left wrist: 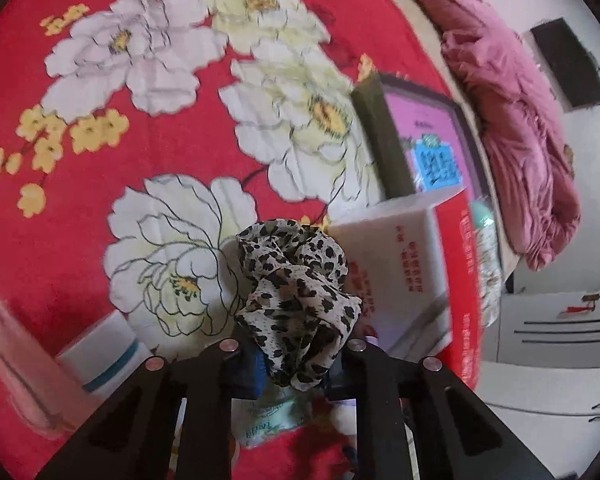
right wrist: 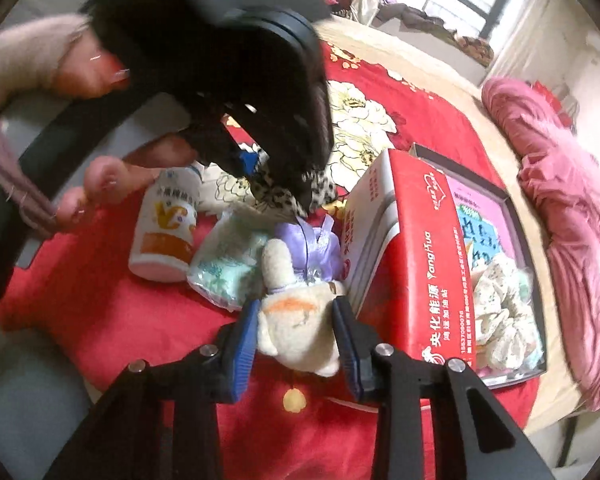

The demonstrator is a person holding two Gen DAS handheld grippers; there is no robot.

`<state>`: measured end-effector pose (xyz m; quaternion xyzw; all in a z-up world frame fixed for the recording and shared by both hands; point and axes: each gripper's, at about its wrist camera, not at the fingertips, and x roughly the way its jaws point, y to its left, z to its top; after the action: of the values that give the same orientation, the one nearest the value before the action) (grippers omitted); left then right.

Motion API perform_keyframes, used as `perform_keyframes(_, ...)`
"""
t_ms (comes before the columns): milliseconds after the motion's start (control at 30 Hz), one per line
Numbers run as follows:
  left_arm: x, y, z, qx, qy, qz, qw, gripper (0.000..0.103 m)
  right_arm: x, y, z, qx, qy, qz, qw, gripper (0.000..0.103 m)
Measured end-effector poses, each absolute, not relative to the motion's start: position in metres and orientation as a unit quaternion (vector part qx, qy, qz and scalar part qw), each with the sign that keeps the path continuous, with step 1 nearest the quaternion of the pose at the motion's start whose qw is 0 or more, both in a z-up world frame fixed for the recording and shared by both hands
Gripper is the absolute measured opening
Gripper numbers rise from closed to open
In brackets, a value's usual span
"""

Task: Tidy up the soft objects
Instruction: 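Grasp the plush bunny with the right tool while the left tool lifts the scrunchie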

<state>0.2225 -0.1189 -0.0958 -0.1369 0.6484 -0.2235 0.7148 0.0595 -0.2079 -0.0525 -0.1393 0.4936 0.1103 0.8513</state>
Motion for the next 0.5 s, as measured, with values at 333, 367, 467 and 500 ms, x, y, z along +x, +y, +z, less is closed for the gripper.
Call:
perform_keyframes(333, 0.200, -0.076, -0.029, -0.161, 0.588, -0.227, 0.760, 0.019, 0.074, -0.244, -0.034, 0.007, 0.510, 0.140, 0.849, 0.036)
perform_keyframes(367, 0.196, -0.072, -0.024, -0.155, 0.584, -0.222, 0.765, 0.019, 0.071, -0.241, -0.032, 0.011, 0.508, 0.142, 0.850, 0.036)
perform_keyframes(467, 0.186, -0.063, -0.008, -0.139, 0.571, -0.216, 0.780, 0.019, 0.078, -0.247, -0.020, 0.018, 0.499, 0.140, 0.855, 0.036)
perform_keyframes(500, 0.183, -0.061, -0.004, -0.136, 0.567, -0.213, 0.784, 0.019, 0.074, -0.242, -0.017, 0.019, 0.496, 0.140, 0.857, 0.036)
